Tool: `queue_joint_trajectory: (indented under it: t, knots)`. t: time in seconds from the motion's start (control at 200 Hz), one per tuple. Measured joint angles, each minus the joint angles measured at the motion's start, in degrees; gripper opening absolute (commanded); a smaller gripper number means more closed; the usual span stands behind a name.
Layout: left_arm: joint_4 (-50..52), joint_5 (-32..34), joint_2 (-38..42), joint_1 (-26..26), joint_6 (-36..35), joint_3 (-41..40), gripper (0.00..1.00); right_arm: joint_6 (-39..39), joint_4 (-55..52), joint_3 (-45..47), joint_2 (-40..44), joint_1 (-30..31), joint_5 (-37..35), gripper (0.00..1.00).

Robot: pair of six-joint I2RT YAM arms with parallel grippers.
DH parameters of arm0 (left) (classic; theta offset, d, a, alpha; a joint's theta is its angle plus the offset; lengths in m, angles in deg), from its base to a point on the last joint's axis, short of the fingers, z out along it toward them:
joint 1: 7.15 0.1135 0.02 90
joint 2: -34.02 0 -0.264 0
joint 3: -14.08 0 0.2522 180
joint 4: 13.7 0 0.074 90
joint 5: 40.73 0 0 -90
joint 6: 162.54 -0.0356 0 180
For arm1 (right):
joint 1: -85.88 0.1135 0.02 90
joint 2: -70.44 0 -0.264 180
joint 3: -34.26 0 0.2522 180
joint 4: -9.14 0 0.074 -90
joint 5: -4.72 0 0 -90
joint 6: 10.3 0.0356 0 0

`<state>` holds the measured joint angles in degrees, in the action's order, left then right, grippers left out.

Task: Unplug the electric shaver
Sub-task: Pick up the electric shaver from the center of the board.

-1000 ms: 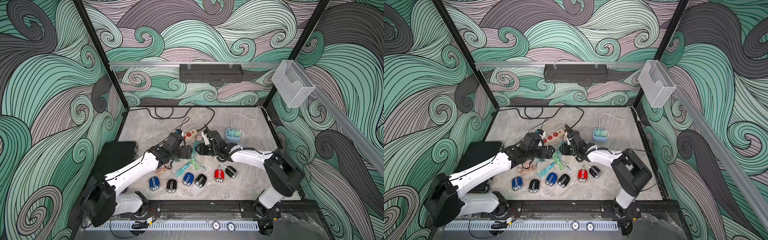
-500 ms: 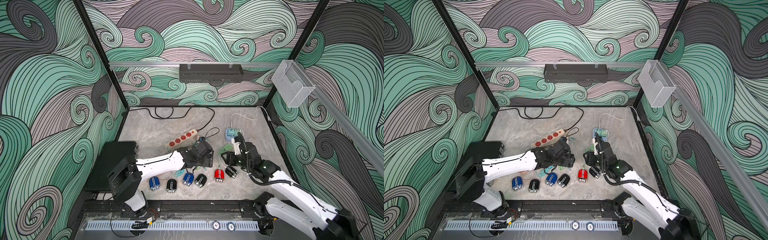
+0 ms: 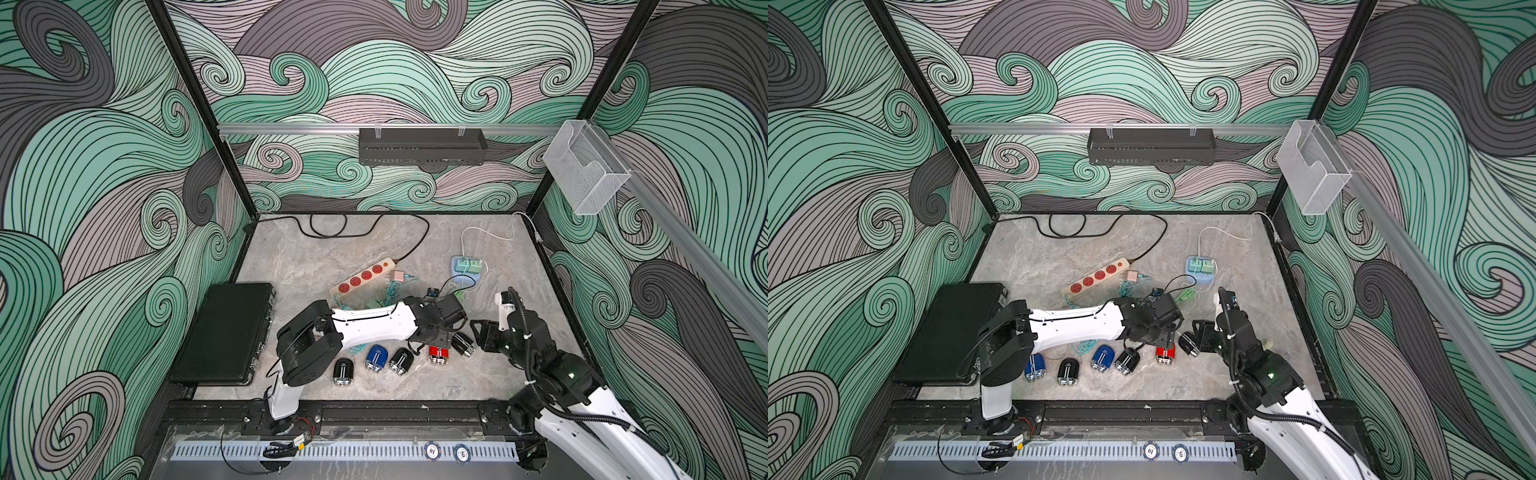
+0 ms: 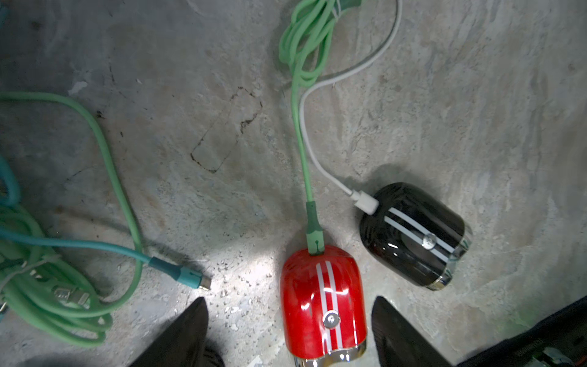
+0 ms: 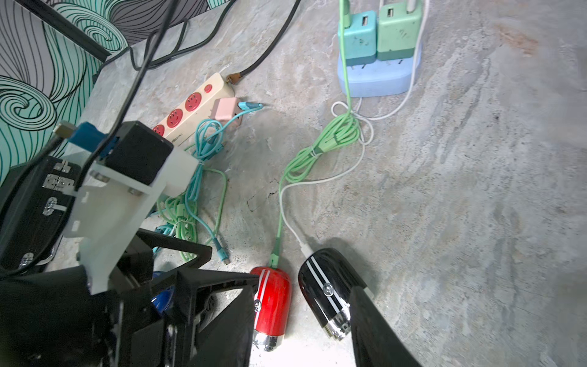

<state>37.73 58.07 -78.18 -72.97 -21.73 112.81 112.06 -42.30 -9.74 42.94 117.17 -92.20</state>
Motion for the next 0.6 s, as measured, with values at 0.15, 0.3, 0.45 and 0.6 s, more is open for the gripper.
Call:
queue_joint_trajectory:
  t: [0.15,0.3,0.45,0.6]
  knots:
    - [5.05,-0.07,-4.33,-0.72,0.00,6.08,0.81,1.46,-1.55,0.00,1.22,-0.07,-1.27,0.48]
    - [9.57,-0.46,-8.41,-1.90,0.42,10.82,0.82,2.40,-2.89,0.00,2.05,-0.09,-1.70,0.48]
    - [13.94,-1.75,-13.25,-2.67,1.05,15.76,0.82,2.64,-3.37,0.31,3.19,-0.13,-1.68,0.48]
    - [16.79,-2.86,-16.68,-2.97,1.33,18.69,0.80,2.78,-3.74,0.55,3.41,-0.48,-1.70,0.48]
